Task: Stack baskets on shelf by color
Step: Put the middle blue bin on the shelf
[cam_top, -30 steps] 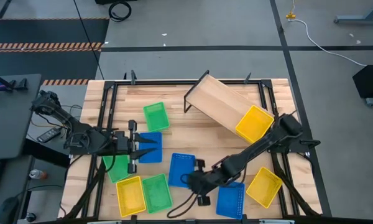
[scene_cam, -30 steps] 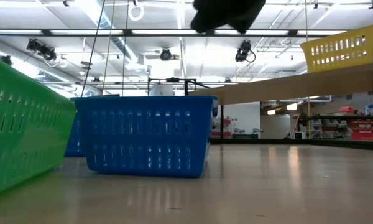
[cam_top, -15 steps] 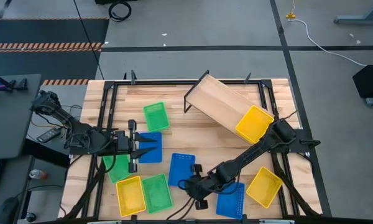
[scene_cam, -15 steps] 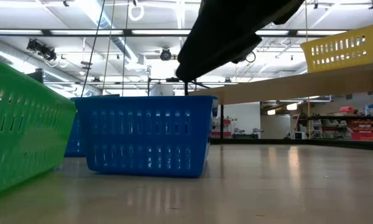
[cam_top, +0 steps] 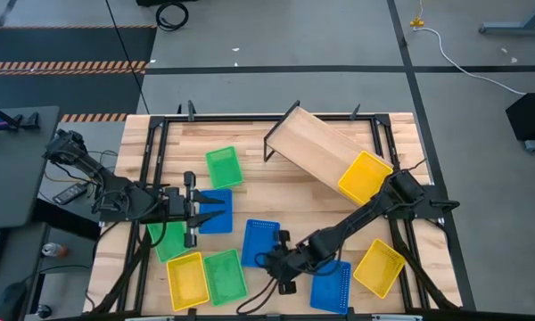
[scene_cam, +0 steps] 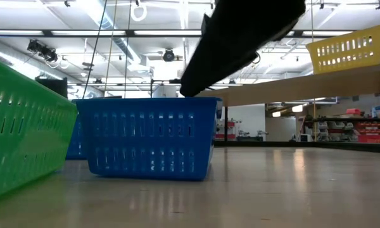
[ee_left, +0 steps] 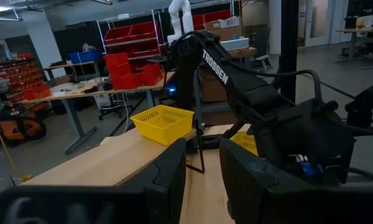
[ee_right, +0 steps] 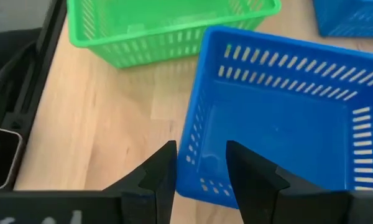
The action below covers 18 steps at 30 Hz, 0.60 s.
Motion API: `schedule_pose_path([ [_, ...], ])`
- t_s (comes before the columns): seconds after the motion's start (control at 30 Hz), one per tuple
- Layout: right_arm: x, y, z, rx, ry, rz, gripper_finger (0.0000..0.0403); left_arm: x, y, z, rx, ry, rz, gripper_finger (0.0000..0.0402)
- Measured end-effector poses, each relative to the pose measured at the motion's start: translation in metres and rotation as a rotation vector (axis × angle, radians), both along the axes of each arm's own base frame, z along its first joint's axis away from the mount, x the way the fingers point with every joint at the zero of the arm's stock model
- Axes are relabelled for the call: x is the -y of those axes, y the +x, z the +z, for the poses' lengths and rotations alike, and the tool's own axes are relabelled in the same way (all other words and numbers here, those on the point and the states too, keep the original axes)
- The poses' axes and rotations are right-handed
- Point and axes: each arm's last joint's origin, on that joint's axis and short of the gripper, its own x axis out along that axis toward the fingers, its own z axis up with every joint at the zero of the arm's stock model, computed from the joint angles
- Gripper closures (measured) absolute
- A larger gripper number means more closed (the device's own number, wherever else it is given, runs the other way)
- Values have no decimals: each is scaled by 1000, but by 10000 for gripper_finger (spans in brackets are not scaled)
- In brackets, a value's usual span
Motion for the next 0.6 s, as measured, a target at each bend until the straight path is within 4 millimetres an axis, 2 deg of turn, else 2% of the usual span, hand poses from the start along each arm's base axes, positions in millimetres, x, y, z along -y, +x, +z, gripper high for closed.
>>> schedule_pose_path([
  [0.17,-3,2,2,4,61,63,257,0,0,0,0,0,0,297],
  [0.3,-6,7,7,76,63,116,257,0,0,0,0,0,0,296],
  [0.43,-4,8,6,72,72,90,257,0,0,0,-1,0,0,296],
  [0.6,3,3,1,13,4,-5,251,0,0,-1,-5,3,0,296],
])
